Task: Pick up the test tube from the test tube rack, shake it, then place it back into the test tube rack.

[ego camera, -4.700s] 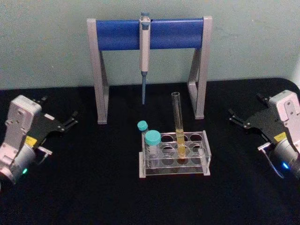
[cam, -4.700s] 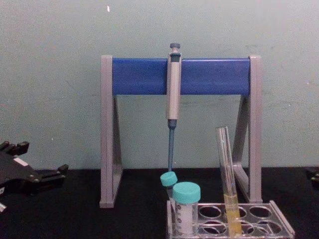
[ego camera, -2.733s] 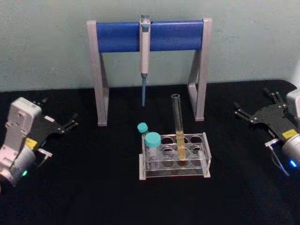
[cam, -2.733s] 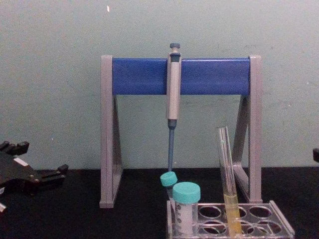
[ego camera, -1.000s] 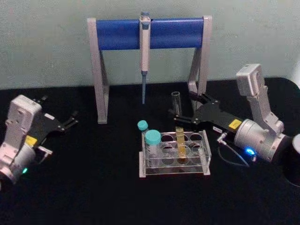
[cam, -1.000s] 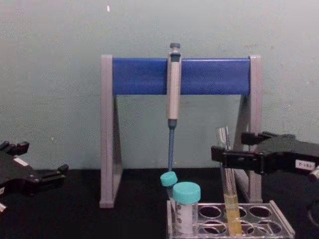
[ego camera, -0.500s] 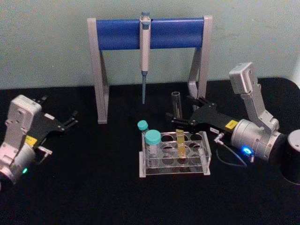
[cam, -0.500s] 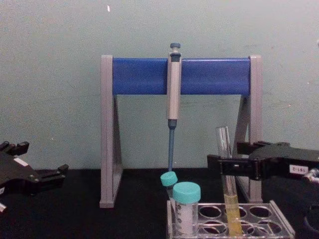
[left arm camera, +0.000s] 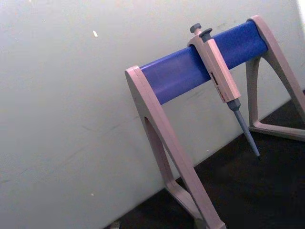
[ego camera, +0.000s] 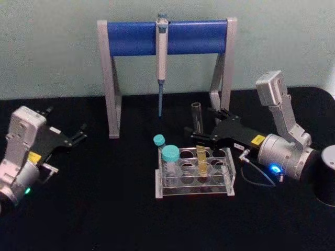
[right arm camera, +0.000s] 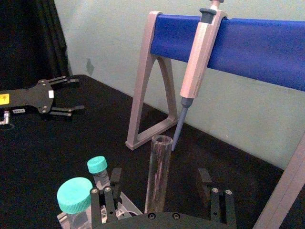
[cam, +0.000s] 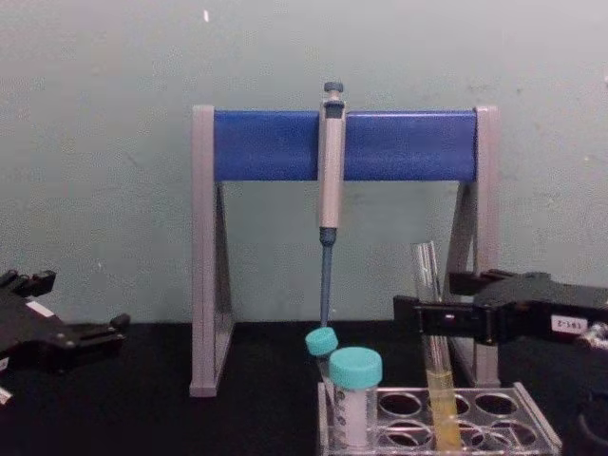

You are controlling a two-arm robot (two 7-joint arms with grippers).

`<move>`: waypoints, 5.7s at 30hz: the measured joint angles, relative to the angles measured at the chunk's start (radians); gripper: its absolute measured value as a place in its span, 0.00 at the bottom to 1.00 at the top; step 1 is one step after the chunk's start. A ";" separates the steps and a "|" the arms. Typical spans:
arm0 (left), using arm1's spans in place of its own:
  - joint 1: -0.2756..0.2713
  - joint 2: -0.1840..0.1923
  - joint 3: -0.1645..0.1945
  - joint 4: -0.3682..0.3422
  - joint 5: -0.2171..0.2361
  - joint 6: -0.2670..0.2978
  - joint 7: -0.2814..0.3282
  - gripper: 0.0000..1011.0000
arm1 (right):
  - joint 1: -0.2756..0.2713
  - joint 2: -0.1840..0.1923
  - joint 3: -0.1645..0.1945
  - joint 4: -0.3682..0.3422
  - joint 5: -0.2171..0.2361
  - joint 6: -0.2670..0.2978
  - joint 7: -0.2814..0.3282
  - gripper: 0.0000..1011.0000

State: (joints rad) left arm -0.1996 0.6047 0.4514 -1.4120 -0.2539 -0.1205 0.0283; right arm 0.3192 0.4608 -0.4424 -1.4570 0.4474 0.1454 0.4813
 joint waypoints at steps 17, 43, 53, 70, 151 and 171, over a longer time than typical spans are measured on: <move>0.000 0.000 0.000 0.000 0.000 0.000 0.000 0.99 | -0.001 -0.001 0.001 0.000 0.000 0.000 -0.002 0.99; 0.000 0.000 0.000 0.000 0.000 0.000 0.000 0.99 | -0.001 -0.001 0.001 -0.001 -0.001 0.001 -0.003 0.47; 0.000 0.000 0.000 0.000 0.000 0.000 0.000 0.99 | -0.001 -0.001 0.001 -0.001 0.000 0.001 -0.003 0.23; 0.000 0.000 0.000 0.000 0.000 0.000 0.000 0.99 | -0.001 -0.001 0.001 -0.001 0.000 0.001 -0.003 0.23; 0.000 0.000 0.000 0.000 0.000 0.000 0.000 0.99 | -0.088 0.175 0.103 -0.115 0.120 -0.272 0.147 0.22; 0.000 0.000 0.000 0.000 0.000 0.000 0.000 0.99 | -0.046 0.017 0.120 -0.063 0.040 -0.268 0.022 0.23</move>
State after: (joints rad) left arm -0.1995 0.6047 0.4514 -1.4119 -0.2539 -0.1205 0.0283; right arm 0.2737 0.4782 -0.3229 -1.5195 0.4872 -0.1226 0.5038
